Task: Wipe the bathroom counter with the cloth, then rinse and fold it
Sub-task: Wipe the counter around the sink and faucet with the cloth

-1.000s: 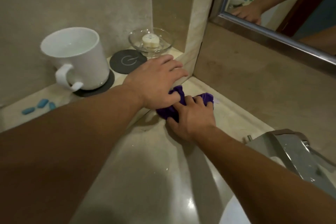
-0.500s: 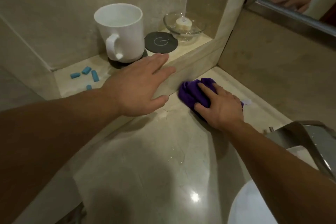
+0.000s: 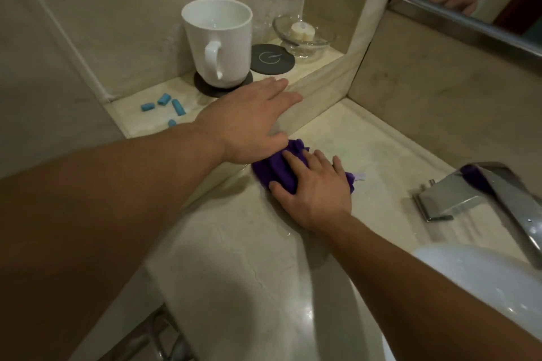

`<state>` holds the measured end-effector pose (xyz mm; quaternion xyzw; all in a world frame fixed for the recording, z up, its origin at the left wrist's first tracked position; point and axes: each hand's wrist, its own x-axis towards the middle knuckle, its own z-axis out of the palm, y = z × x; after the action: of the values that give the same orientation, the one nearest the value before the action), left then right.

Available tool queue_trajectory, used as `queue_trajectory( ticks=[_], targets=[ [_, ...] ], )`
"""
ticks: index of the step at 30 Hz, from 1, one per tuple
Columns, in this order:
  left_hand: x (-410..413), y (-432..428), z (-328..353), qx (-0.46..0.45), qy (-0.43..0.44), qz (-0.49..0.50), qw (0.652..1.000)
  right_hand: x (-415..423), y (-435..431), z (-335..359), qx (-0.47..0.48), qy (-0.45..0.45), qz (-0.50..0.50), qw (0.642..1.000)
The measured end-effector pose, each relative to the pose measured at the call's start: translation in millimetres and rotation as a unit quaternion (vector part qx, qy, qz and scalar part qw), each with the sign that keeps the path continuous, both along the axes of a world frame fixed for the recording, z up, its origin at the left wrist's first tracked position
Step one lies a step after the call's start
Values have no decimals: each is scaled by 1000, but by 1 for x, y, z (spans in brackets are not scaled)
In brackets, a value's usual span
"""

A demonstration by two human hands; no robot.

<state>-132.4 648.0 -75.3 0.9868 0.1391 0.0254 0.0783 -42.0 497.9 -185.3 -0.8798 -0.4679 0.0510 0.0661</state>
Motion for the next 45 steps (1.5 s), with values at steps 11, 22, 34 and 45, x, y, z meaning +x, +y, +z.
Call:
queue_trajectory(
  ticks=[11, 22, 34, 45],
  targets=[
    [-48, 2, -2, -52, -28, -9, 998, -20, -34, 5, 23, 32, -60, 997],
    [-44, 1, -1, -76, -66, 5, 995, 30, -118, 2, 23, -1, -255, 967],
    [-42, -2, -2, -45, -59, 5, 997, -64, -20, -2, 29, 5, -137, 990],
    [-43, -4, 0, -53, -62, 29, 996, -37, -20, -3, -1, -12, -20, 1000]
  ],
)
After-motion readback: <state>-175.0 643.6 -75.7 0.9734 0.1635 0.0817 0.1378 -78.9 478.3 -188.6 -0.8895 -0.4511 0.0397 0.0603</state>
